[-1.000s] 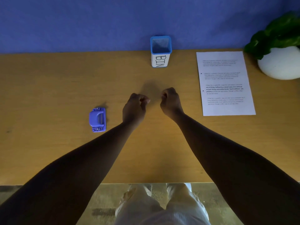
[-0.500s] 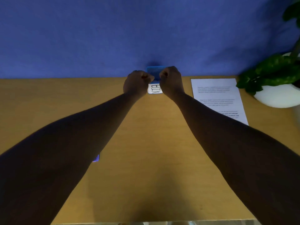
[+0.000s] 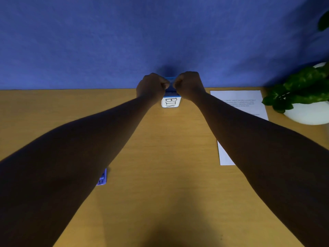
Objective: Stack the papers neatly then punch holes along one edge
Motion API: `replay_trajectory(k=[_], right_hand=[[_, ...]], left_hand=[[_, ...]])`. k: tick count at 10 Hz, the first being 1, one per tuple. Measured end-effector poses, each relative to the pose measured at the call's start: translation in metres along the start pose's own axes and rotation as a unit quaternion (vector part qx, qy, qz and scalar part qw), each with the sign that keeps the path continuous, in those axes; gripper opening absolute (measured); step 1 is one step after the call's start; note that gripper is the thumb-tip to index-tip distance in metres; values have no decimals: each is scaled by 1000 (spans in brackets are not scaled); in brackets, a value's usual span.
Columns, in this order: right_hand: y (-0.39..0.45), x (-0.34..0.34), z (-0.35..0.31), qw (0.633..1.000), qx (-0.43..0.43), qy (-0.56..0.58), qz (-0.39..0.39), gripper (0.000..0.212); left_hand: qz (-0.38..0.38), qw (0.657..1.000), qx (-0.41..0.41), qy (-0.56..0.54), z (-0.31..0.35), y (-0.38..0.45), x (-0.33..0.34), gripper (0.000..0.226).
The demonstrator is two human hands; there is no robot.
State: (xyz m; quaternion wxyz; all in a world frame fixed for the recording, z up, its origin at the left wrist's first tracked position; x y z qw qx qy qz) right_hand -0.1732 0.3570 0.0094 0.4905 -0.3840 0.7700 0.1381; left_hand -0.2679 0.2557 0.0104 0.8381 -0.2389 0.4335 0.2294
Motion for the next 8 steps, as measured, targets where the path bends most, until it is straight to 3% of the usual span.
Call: replay_trajectory(k=[5, 6, 8], right_hand=[[-14, -2, -9, 999, -38, -5, 8, 13], [-18, -1, -9, 999, -46, 17, 3, 16], [-36, -7, -7, 997, -35, 48, 44, 35]], left_hand=[[33, 999, -13, 10, 9, -11, -9, 26], [35, 999, -8, -12, 10, -13, -8, 20], [54, 998, 39, -3, 18, -27, -10, 38]])
Point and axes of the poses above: each hand's wrist, its own y-axis towards the middle knuckle, its own x-axis out of the palm, z = x × y, the point moved 9 cm from there along y, towards the middle knuckle, and after that the axes turned 6 degrees about -z, right-handed, at the moved point
